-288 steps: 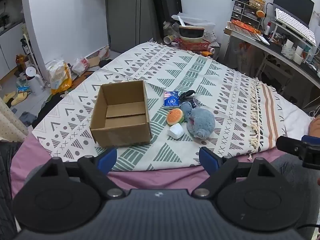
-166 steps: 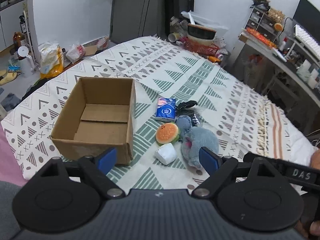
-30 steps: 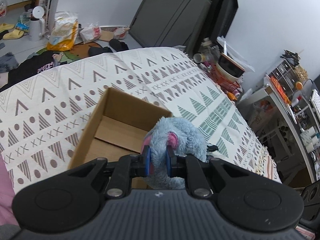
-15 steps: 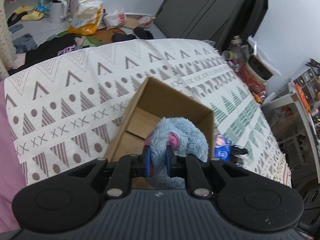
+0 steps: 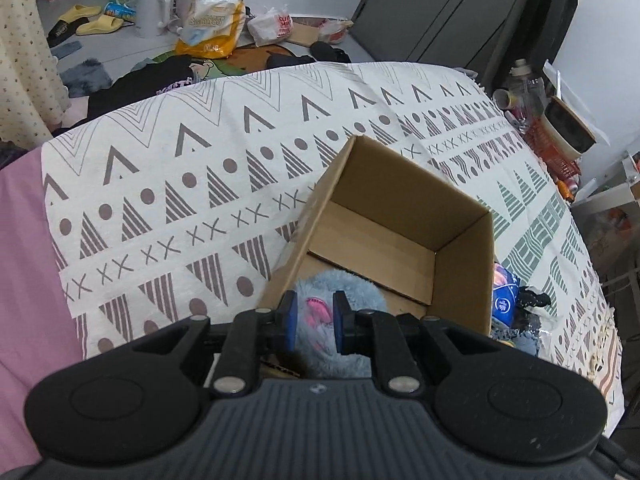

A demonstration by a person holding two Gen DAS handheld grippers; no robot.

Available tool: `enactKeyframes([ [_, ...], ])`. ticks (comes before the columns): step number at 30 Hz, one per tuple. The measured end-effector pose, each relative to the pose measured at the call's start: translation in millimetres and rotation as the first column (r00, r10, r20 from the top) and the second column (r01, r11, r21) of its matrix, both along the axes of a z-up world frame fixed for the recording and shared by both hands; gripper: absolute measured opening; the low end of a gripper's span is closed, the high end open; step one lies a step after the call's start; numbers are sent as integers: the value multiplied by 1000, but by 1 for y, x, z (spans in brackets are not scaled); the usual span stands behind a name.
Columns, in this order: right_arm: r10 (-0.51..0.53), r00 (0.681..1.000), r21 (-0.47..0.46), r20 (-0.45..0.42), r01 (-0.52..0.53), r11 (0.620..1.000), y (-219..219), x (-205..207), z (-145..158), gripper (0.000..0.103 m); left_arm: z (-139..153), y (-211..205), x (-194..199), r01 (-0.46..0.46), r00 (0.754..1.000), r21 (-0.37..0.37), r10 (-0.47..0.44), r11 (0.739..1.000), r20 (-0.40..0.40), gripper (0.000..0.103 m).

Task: Organize soft objects
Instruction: 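Lower the grey plush into the box and open the right tool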

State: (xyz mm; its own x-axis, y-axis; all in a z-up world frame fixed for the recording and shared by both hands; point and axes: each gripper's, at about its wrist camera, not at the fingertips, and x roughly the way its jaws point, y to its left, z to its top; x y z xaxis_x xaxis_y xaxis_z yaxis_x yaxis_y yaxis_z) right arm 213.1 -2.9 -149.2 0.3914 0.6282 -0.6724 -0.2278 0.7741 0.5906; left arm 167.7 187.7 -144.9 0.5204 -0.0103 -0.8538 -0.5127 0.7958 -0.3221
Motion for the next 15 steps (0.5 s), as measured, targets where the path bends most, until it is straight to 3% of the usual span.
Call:
enactKeyframes([
  [7,-14,999,19,29,14,1000,-21,-3,14,50,14,-6,0,-1,1000,21,1,1000,0,23],
  [15,-51,997,17,53,51,999,-50,-9,26,61,30,-21,-3,-7,1000,68,8,998,-14,57],
])
